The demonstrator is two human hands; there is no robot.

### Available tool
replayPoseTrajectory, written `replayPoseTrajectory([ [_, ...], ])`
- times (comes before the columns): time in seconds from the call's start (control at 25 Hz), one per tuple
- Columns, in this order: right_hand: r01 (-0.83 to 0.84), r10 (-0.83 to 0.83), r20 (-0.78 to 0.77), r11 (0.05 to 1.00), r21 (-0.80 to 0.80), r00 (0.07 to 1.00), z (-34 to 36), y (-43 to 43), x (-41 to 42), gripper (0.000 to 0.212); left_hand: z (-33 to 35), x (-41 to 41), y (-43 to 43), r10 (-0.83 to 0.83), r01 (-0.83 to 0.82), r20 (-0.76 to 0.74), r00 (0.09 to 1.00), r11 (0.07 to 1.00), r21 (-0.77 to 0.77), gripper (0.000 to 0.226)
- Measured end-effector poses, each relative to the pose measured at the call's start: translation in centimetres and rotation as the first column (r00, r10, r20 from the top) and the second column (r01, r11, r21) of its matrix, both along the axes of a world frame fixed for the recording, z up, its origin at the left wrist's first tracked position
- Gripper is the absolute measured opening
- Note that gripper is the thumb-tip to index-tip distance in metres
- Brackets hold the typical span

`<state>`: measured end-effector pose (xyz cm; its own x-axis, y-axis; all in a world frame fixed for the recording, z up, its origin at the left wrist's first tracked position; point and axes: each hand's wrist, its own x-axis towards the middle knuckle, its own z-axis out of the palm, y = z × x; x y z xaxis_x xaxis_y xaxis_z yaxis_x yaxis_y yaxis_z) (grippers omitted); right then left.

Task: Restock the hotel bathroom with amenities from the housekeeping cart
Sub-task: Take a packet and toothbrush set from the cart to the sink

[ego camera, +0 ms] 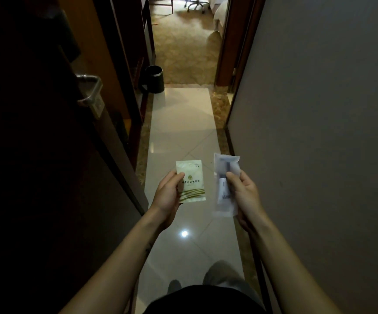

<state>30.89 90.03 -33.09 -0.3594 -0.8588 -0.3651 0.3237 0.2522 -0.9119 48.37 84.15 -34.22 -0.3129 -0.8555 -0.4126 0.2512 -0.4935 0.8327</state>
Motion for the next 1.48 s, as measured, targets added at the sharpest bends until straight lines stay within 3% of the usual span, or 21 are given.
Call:
replayPoseTrajectory([
  [0.32,0.043,-0.043,0.071,0.999,0.002,0.997,-2.6,-18.8,-7.3,0.019,-2.0,-7.6,-18.1,0.061,-0.062,0.041,0.997,0.998,0.014,0.022],
  [0.8,-0.082,0.086,0.071,0.995,-0.056,0.994,-0.3,-44.6,-19.8,0.025,-0.1,-20.6,-43.2,0.154,-0.155,0.074,0.985,0.988,0.002,0.024],
  [1.16,-0.061,0.061,0.061,0.998,-0.004,0.996,-2.3,-64.6,-23.7,0.03,-2.9,-24.8,-64.0,0.075,-0.077,0.097,0.992,0.997,0.019,0.025],
  [1.28,0.014,-0.014,0.001,0.999,0.032,1.0,-1.6,-73.1,-24.3,0.025,-2.2,-25.6,-72.6,0.008,-0.01,0.038,0.999,0.998,0.054,0.028],
  [1.48,-0.057,0.055,-0.026,0.997,-0.052,0.998,0.4,-84.5,-25.0,0.026,-0.8,-25.7,-85.6,-0.116,0.116,-0.003,0.993,0.993,0.002,0.035],
])
